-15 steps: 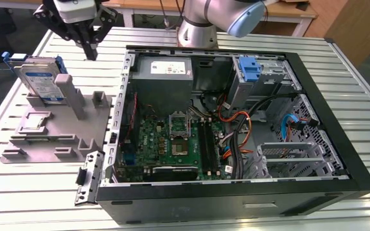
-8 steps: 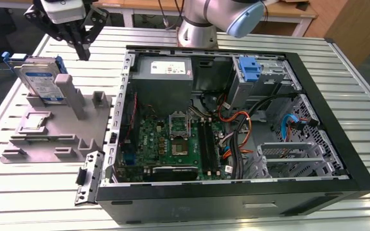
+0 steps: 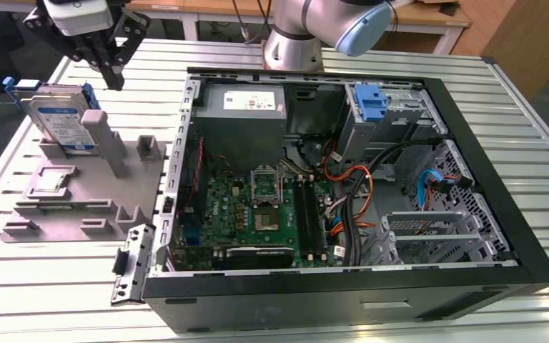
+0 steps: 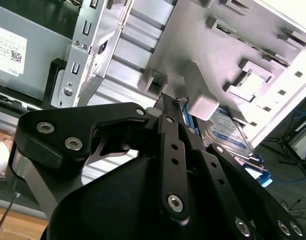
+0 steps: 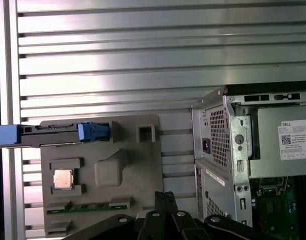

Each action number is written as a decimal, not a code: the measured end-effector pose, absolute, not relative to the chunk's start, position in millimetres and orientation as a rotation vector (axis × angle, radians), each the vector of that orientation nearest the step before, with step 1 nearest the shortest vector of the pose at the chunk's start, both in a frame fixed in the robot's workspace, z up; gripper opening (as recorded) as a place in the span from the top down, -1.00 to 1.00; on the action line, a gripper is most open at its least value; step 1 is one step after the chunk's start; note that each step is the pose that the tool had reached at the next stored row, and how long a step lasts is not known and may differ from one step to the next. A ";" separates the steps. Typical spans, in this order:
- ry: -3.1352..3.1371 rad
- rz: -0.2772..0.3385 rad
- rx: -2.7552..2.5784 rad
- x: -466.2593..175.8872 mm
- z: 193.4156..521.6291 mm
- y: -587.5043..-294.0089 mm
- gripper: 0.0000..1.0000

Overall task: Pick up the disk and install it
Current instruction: 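Reach for the disk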

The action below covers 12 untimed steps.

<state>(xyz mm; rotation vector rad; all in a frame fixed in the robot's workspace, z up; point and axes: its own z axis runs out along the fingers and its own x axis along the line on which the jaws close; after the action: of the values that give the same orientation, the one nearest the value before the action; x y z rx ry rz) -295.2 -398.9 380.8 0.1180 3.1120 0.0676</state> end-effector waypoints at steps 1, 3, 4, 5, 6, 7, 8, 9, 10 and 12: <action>3.112 0.068 0.118 -297.0 380.6 -398.9 0.79; 3.112 0.068 0.118 -300.5 380.2 -398.9 0.79; 3.112 0.068 0.118 -302.3 380.0 -398.9 0.79; 3.112 0.068 0.118 -304.6 379.7 -398.9 0.79; 3.112 0.068 0.118 -306.9 379.5 -398.9 0.79; 3.112 0.068 0.118 -309.1 379.3 -398.9 0.79; 3.112 0.068 0.118 -311.4 379.0 -398.9 0.79; 3.112 0.068 0.118 -313.9 378.7 -398.9 0.79; 3.112 0.068 0.118 -316.6 378.4 -398.9 0.79; 3.112 0.068 0.118 -322.2 377.6 -398.9 0.79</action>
<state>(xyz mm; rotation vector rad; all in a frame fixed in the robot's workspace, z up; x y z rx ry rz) -322.2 -398.9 377.6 0.1180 3.1119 0.0677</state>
